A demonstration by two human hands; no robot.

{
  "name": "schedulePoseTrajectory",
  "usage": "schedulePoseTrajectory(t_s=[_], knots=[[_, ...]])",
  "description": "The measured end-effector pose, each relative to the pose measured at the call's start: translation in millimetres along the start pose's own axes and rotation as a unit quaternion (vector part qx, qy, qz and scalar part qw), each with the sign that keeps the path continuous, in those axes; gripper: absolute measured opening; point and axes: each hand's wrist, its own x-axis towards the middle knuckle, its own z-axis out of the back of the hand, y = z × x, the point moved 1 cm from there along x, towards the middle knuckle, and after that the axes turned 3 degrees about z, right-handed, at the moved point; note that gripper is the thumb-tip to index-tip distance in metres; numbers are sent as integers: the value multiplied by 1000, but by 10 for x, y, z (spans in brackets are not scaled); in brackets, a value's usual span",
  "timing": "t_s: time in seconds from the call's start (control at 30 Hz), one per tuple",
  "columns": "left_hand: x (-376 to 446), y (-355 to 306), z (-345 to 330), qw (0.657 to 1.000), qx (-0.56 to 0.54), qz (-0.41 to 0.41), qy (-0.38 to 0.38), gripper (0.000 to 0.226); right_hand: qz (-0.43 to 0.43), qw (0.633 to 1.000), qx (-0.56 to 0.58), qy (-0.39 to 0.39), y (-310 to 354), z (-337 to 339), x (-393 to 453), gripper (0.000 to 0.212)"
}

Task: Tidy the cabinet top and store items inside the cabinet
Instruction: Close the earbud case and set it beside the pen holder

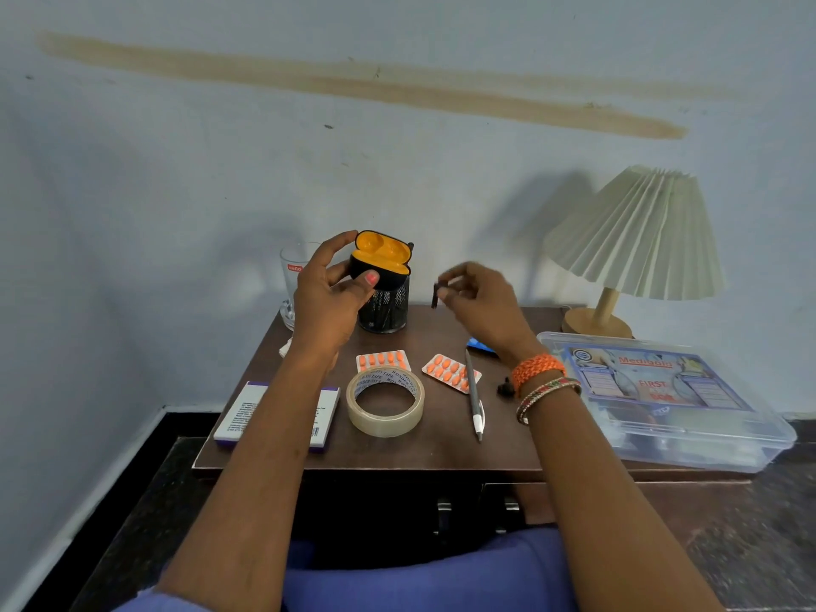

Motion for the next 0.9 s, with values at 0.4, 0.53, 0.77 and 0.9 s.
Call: schedulePoseTrajectory(t_s=[0.4,0.53,0.77,0.9], knots=[[-56,-27,-46,999,28,3,36,55,92,982,142,-88,407,-24,-57,15],[-62,-35,-39,999,23,4,43,55,102,984,134,-65,405,-56,-58,13],[-65,-45,-41,999,23,6,42,54,109,985,121,-48,390,-84,-62,13],[-63,-44,-48,999,5,16,43,54,108,988,90,-56,385,-98,-67,13]])
